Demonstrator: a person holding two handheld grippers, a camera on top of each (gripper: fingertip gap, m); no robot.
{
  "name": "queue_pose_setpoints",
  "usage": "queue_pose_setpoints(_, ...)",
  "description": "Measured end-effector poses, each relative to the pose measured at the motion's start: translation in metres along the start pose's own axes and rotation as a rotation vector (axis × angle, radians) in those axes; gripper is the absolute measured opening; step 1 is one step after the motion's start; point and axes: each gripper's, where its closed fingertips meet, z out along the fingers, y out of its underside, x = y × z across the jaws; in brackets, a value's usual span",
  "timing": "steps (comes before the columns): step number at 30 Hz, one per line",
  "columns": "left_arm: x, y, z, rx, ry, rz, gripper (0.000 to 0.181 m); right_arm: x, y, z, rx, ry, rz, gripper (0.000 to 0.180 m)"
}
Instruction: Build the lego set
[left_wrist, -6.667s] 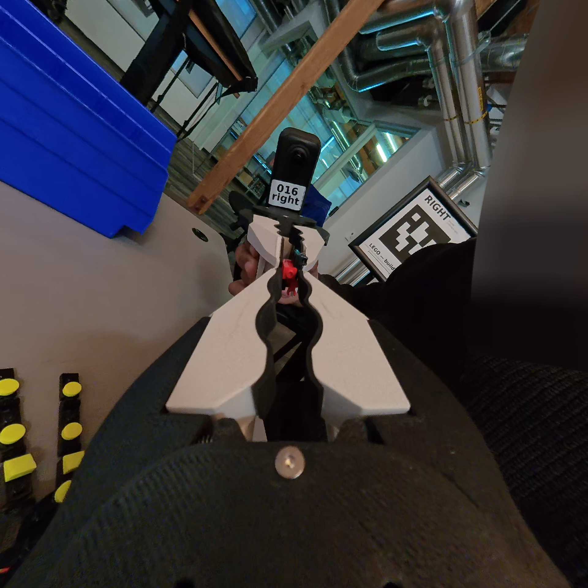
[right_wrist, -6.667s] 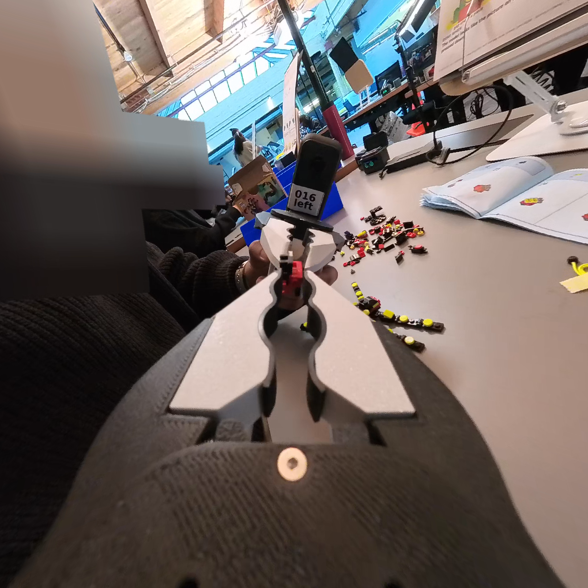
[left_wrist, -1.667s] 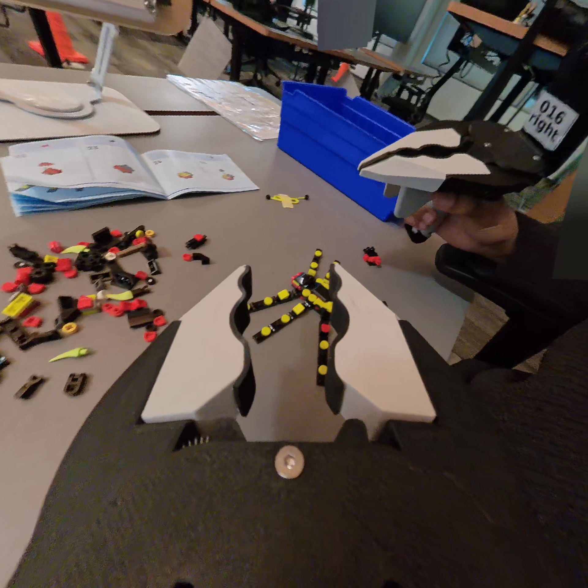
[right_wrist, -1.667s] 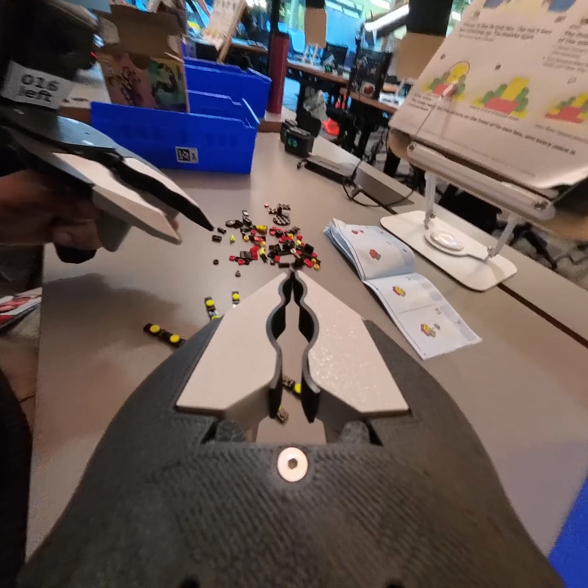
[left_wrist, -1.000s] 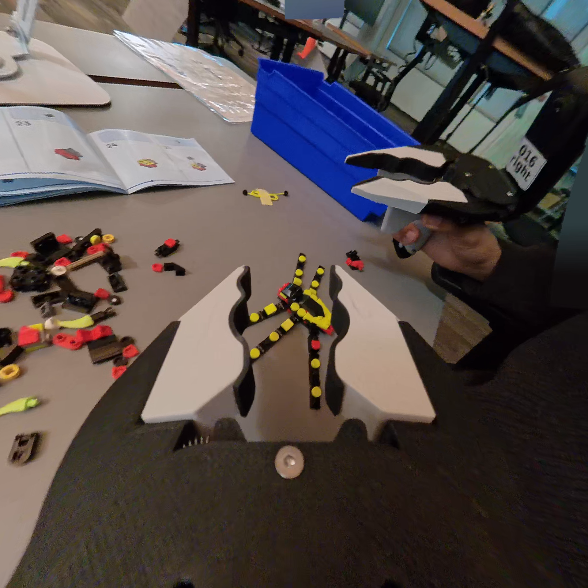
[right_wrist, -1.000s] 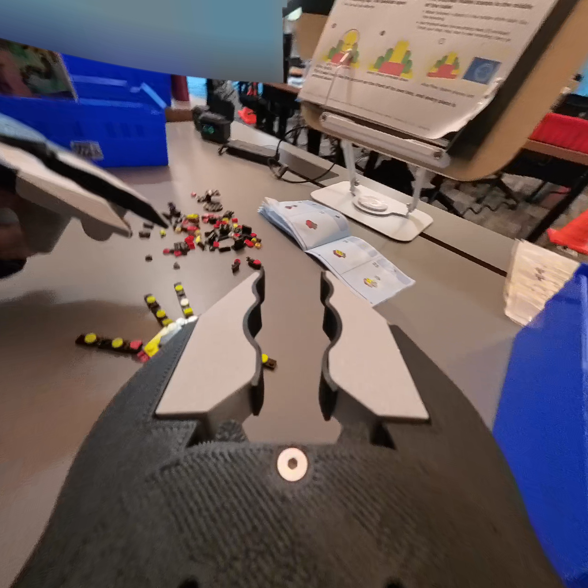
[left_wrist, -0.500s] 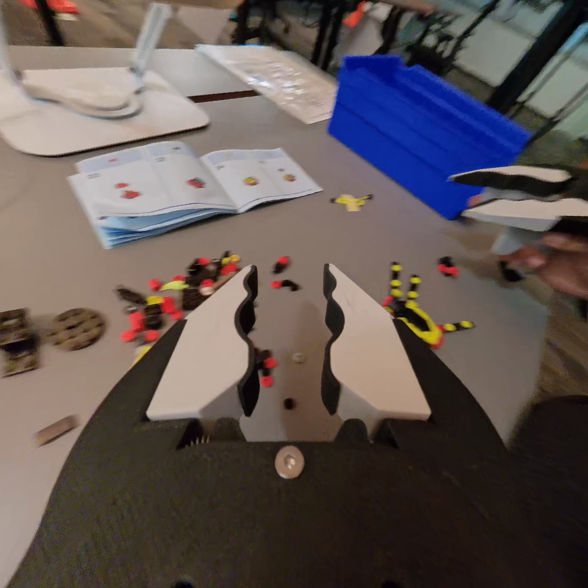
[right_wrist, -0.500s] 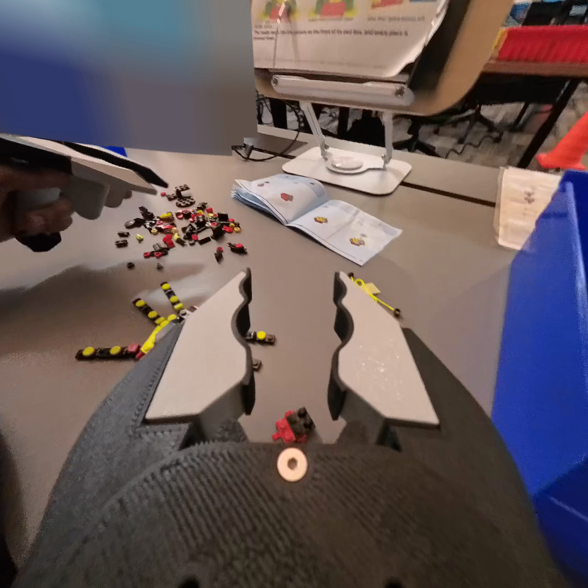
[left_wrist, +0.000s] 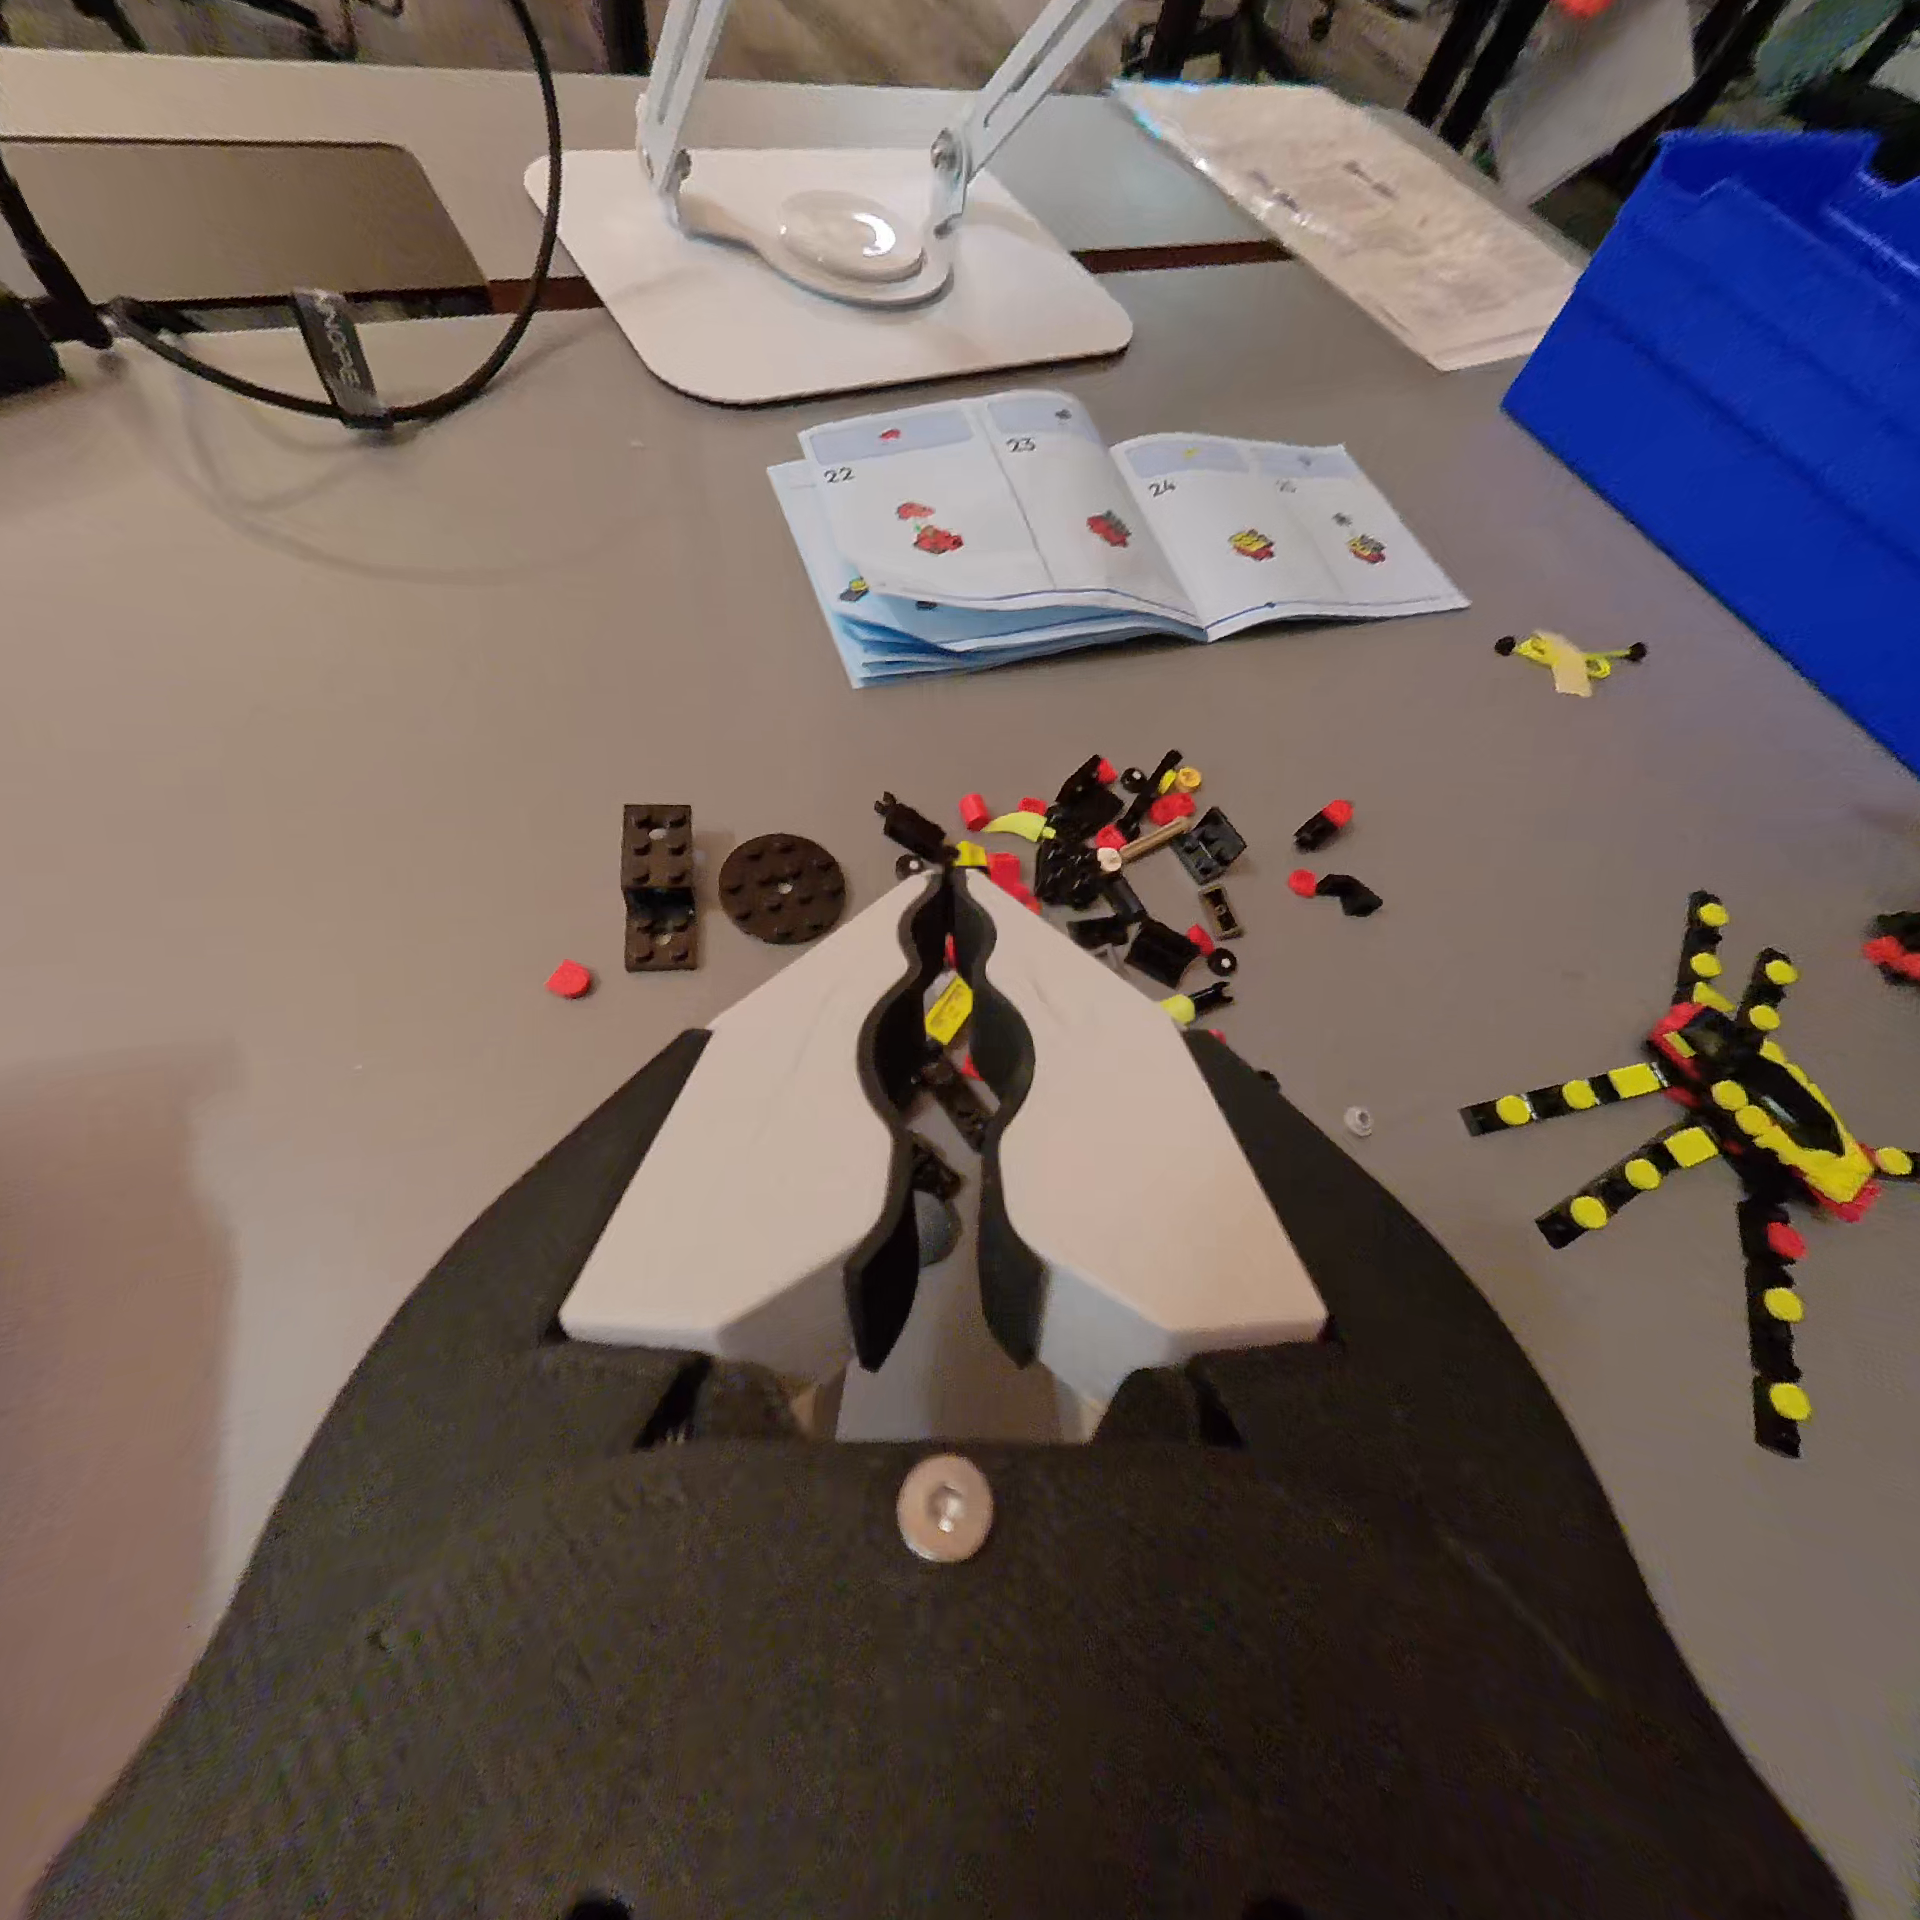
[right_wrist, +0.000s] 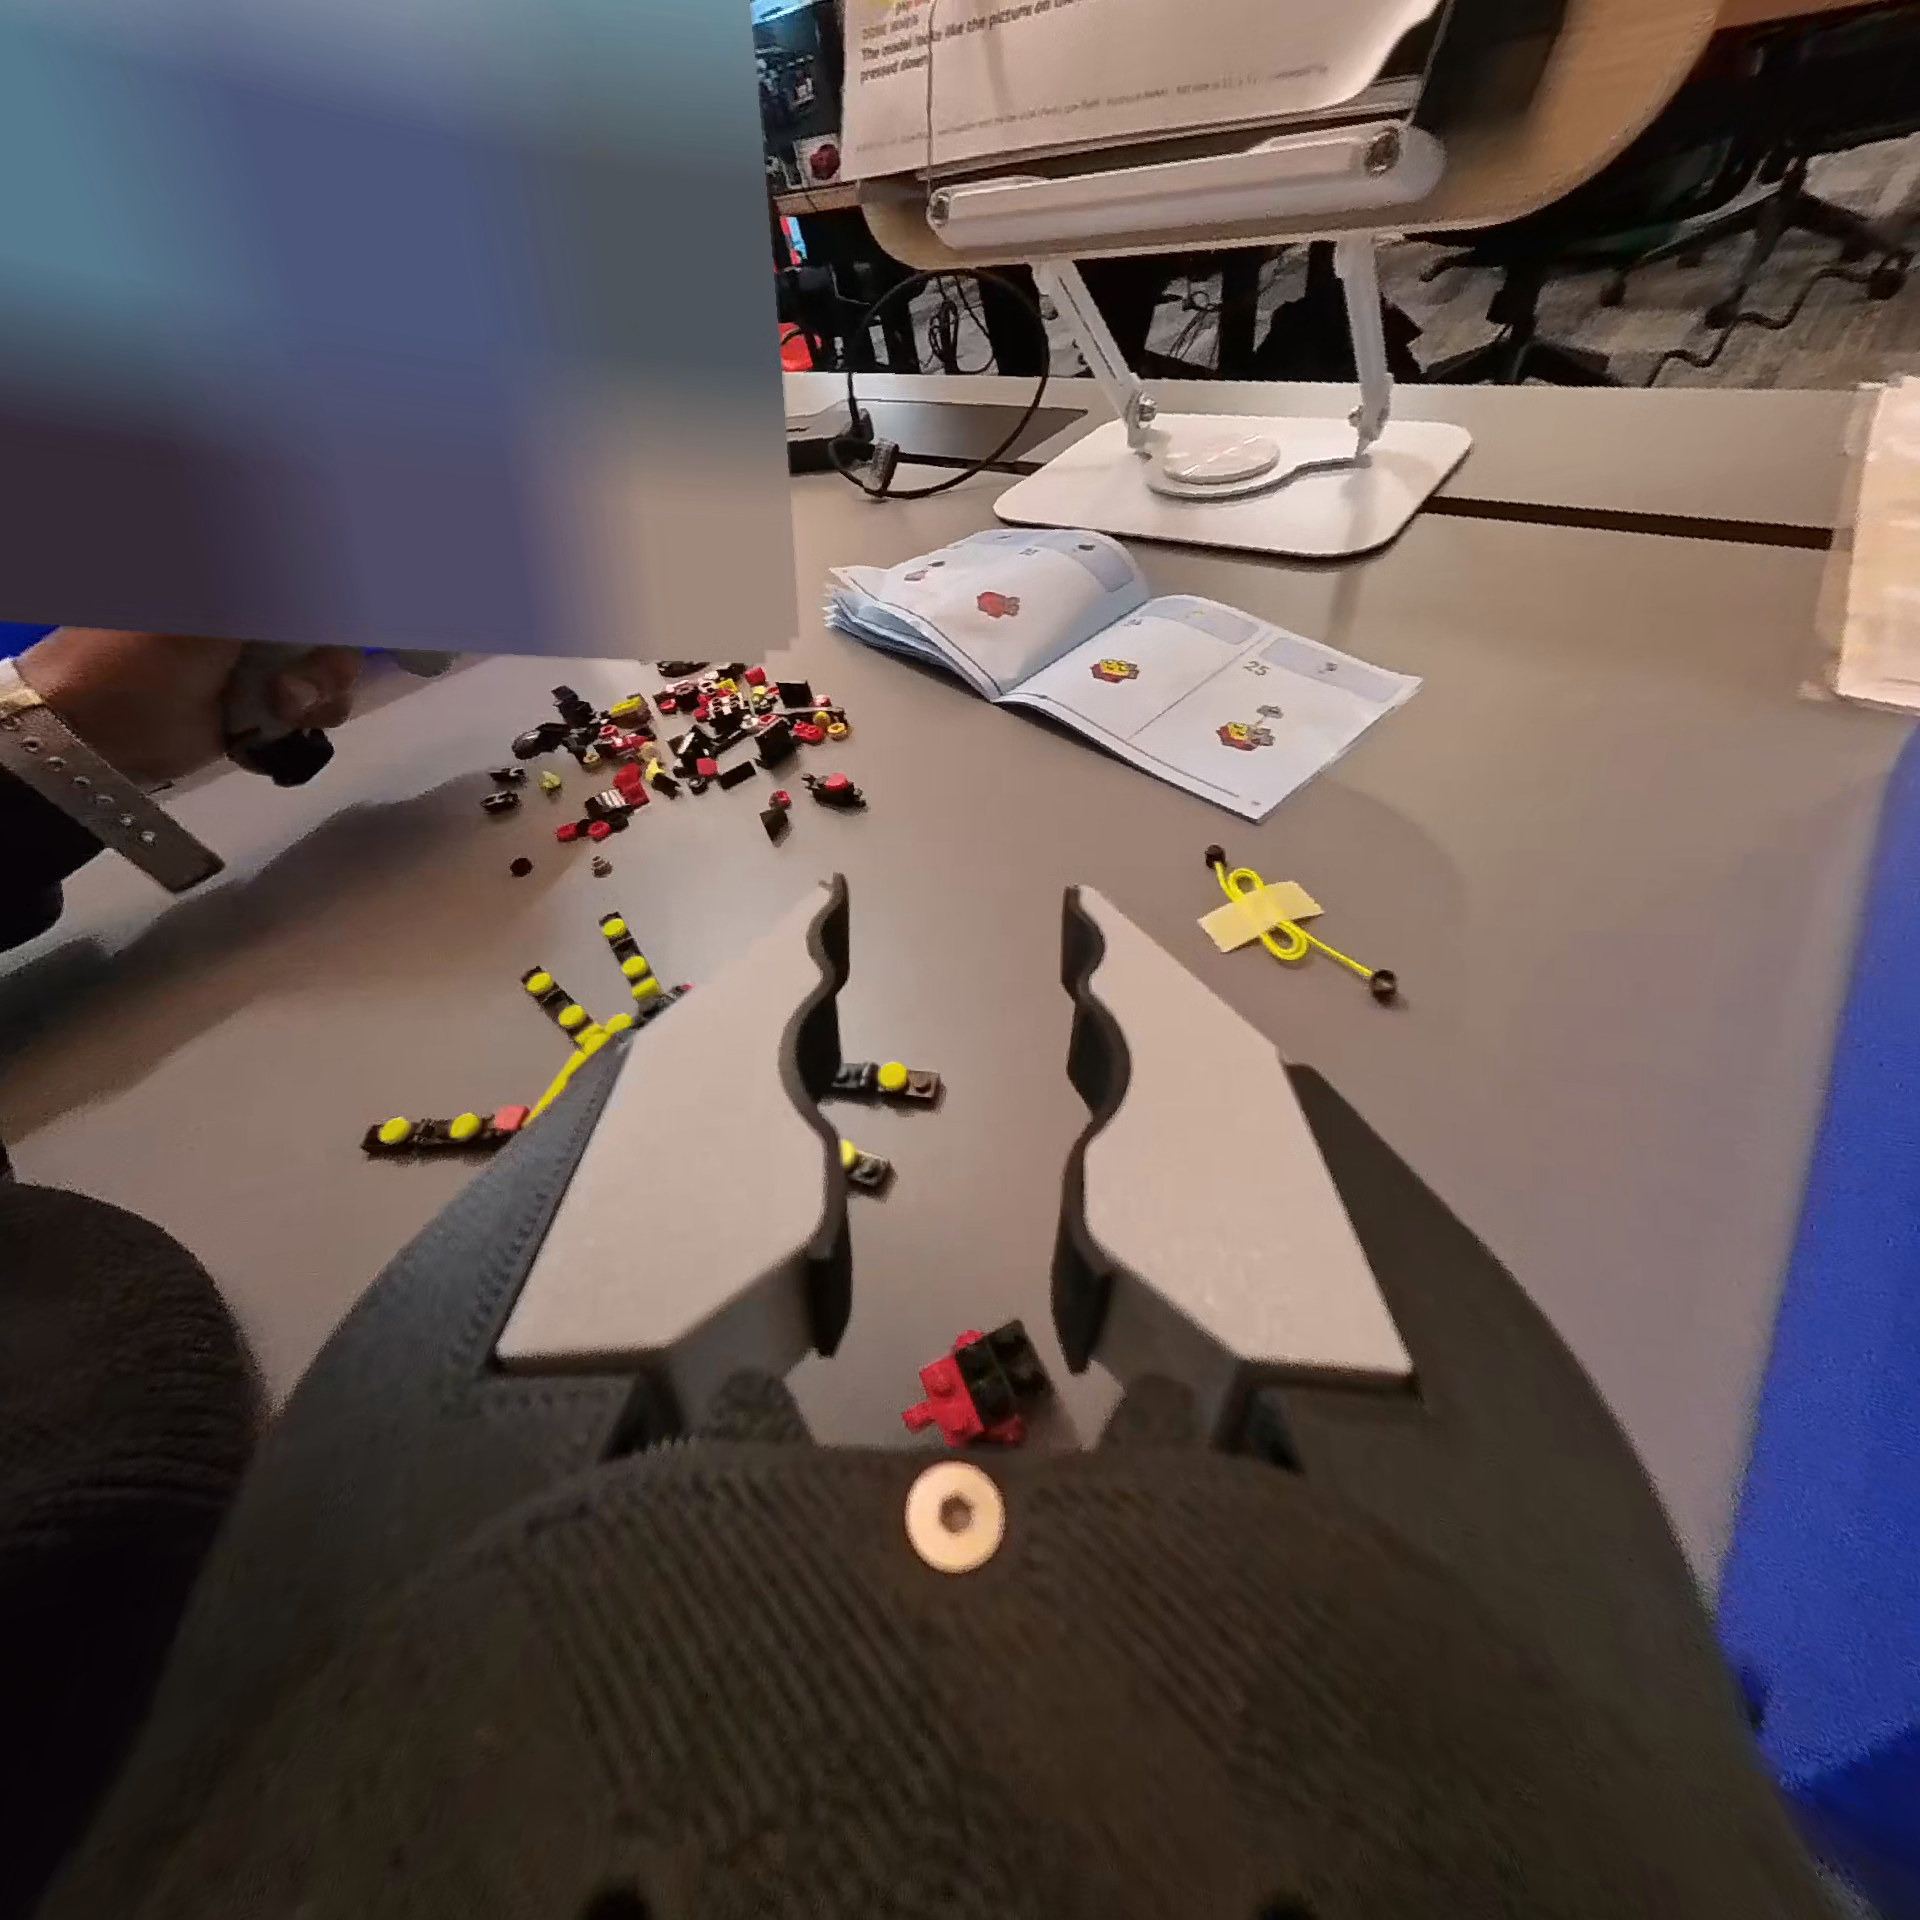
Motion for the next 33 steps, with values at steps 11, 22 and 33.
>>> queue_pose_setpoints(11,-0.006,0.029,0.005,-0.141,0.011,-0.035,0.0,-0.018,0.0,0.003,-0.022,-0.05,-0.05,0.033)
queue_pose_setpoints(22,-0.001,0.055,0.021,-0.273,0.005,0.006,0.023,-0.023,-0.001,0.001,-0.015,-0.086,-0.014,0.033)
queue_pose_setpoints(33,0.007,0.039,0.015,-0.188,0.092,-0.085,0.007,-0.027,-0.001,-0.001,-0.018,-0.104,-0.01,0.032)
